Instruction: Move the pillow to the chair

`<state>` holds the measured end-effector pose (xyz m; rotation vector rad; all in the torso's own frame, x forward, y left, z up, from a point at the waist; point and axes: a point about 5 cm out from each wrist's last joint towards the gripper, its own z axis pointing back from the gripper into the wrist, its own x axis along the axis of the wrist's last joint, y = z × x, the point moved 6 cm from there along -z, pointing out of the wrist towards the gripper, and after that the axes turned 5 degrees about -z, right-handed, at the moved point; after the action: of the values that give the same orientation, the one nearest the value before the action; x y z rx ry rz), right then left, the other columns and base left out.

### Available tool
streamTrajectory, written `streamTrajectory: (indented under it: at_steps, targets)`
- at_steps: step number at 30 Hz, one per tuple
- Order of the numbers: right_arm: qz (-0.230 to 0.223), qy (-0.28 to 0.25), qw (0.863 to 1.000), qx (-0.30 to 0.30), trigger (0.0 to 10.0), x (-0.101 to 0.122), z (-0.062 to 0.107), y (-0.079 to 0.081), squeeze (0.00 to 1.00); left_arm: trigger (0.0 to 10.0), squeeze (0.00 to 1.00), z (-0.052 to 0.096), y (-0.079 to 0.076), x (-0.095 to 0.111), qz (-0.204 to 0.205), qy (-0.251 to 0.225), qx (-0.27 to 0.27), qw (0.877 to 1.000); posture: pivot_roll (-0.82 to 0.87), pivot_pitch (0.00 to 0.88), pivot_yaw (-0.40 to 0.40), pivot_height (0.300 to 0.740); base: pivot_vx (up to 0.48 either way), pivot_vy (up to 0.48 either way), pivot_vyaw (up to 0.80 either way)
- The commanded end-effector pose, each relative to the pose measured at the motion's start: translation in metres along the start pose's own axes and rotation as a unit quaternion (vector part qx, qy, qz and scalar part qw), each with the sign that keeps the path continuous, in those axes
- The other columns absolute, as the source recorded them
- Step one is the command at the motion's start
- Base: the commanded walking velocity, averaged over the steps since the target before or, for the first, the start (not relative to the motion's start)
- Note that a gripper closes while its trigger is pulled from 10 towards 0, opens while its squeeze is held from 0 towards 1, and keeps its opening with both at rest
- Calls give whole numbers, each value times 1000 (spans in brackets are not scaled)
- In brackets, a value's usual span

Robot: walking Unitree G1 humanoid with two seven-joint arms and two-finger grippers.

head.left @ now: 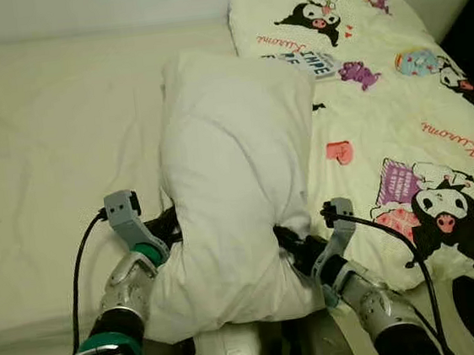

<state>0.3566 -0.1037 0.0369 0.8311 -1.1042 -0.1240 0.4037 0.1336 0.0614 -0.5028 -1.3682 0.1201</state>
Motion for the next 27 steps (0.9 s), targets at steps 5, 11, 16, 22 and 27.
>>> streamTrajectory:
  at_steps: [5,11,16,22,27]
  targets:
    - [21,22,999,28,0,-12,-11,21,0,0,0,4,-12,-22,-6,20,-7,1000,15,47,6,610,0,0,0]
    - [52,-24,997,58,0,15,-18,46,0,0,0,6,-17,15,-63,-49,-13,997,47,32,-14,610,0,0,0]
    - [88,-104,989,58,0,53,-22,68,0,0,0,11,-39,44,-128,-97,-39,986,64,18,-28,610,0,0,0]
    - [126,-124,984,31,10000,61,-25,73,0,10000,0,12,-46,54,-188,-103,-14,977,68,4,-34,610,0,0,0]
    - [170,-132,977,1,10000,62,-24,71,0,10000,0,13,-53,60,-204,-107,-2,973,75,0,-34,610,0,0,0]
